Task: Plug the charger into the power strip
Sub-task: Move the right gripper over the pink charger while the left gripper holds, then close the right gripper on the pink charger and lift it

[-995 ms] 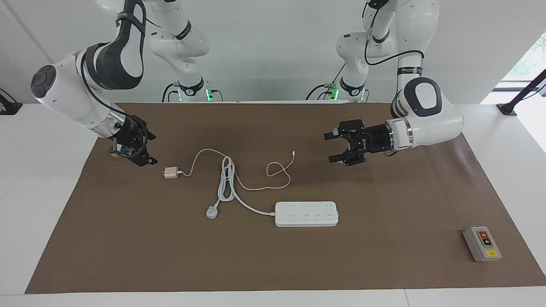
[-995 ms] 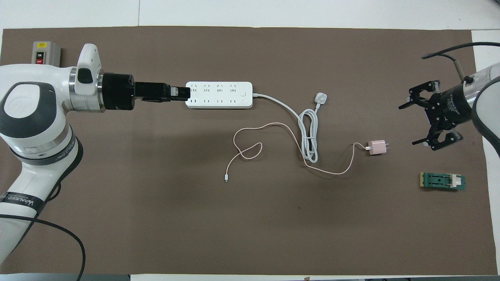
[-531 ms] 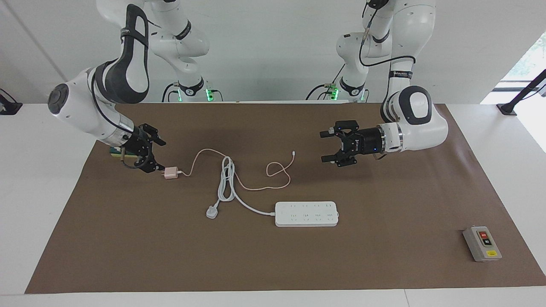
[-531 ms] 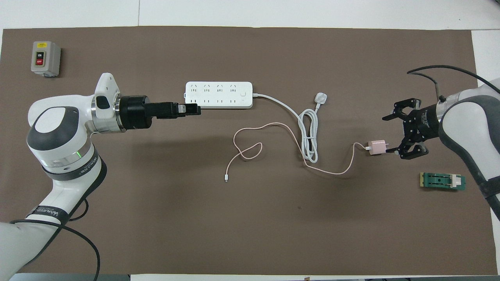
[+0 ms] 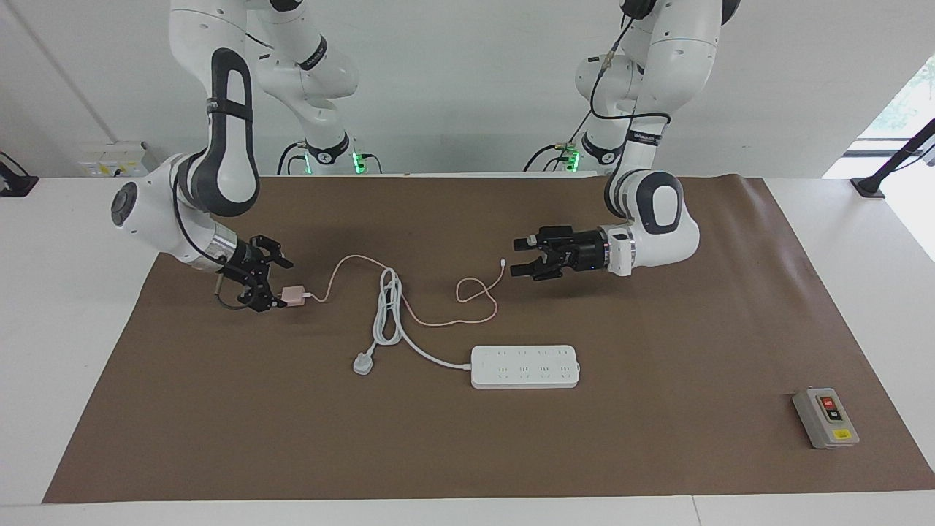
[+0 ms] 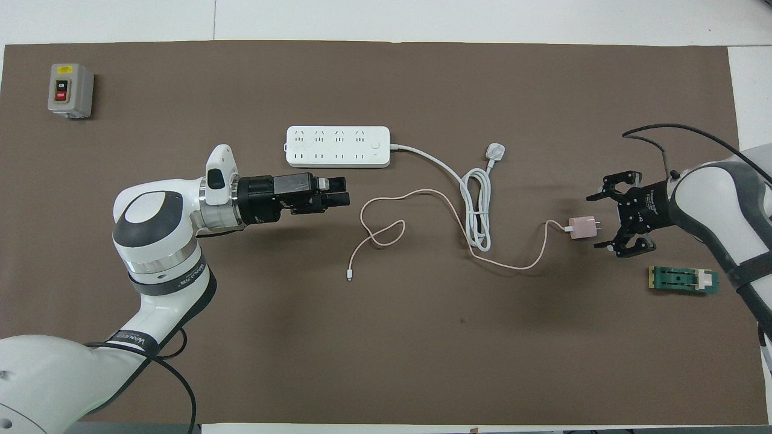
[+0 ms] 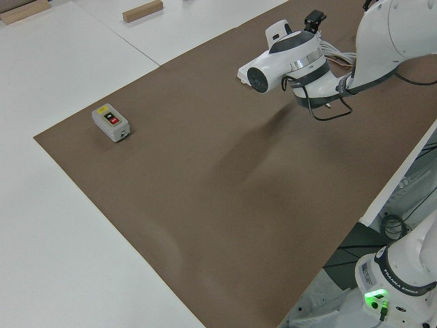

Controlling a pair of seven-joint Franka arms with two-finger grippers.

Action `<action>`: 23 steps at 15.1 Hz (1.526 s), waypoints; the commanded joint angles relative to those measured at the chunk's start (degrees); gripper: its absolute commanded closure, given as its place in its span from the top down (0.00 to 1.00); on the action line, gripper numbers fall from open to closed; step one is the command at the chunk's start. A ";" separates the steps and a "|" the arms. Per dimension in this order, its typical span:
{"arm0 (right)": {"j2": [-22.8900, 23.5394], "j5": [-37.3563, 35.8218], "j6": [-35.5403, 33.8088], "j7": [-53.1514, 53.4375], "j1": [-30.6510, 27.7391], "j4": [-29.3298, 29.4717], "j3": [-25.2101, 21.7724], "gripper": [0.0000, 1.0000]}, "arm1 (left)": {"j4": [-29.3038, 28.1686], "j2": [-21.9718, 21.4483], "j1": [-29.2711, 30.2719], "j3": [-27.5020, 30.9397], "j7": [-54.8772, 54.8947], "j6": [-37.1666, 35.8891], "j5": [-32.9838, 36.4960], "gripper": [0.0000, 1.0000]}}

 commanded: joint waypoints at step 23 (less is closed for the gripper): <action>3.62 3.47 5.42 -12.07 -1.75 -1.87 0.58 0.08 | 2.90 3.25 -3.99 0.51 -0.78 0.36 -4.23 1.00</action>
